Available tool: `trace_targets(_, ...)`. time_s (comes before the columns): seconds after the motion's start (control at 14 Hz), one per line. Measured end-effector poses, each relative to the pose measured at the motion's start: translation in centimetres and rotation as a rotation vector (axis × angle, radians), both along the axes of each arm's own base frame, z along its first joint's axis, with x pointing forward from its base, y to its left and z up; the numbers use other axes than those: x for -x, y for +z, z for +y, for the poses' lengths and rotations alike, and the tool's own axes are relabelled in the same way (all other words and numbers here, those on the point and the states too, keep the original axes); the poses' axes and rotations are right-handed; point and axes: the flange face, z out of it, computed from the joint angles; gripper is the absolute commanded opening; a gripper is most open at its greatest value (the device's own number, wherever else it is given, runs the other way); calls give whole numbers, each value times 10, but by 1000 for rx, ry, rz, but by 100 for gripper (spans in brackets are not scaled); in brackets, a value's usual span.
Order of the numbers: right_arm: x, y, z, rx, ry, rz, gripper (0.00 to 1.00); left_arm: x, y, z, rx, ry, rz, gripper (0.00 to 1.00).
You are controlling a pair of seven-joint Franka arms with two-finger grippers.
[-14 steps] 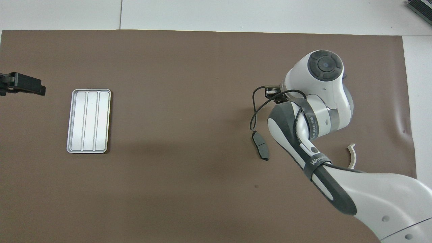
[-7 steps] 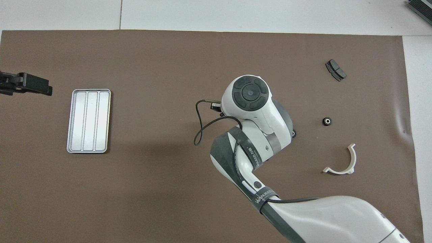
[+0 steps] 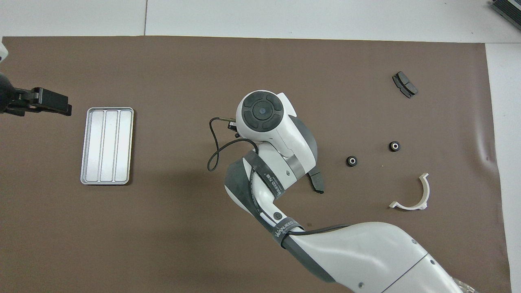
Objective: Pick bearing gear from pile to tray
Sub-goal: 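Carry the gear toward the table center with the right gripper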
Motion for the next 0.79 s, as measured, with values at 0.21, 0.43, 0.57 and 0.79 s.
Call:
trace_targets(0.21, 10, -16, 24, 4, 9, 9, 0, 0, -1, 0, 0, 1, 3, 100)
trace_targets(0.43, 6, -23, 25, 15, 17, -6, 0, 0, -1, -4, 0, -6, 3, 100)
trace_targets(0.57, 1, -26, 26, 3, 26, -49, 0, 0, -2, -5, 0, -7, 4, 100)
trace_targets(0.79, 6, -46, 27, 13, 38, -42, 7, 0, -2, -6, 0, -9, 4, 100)
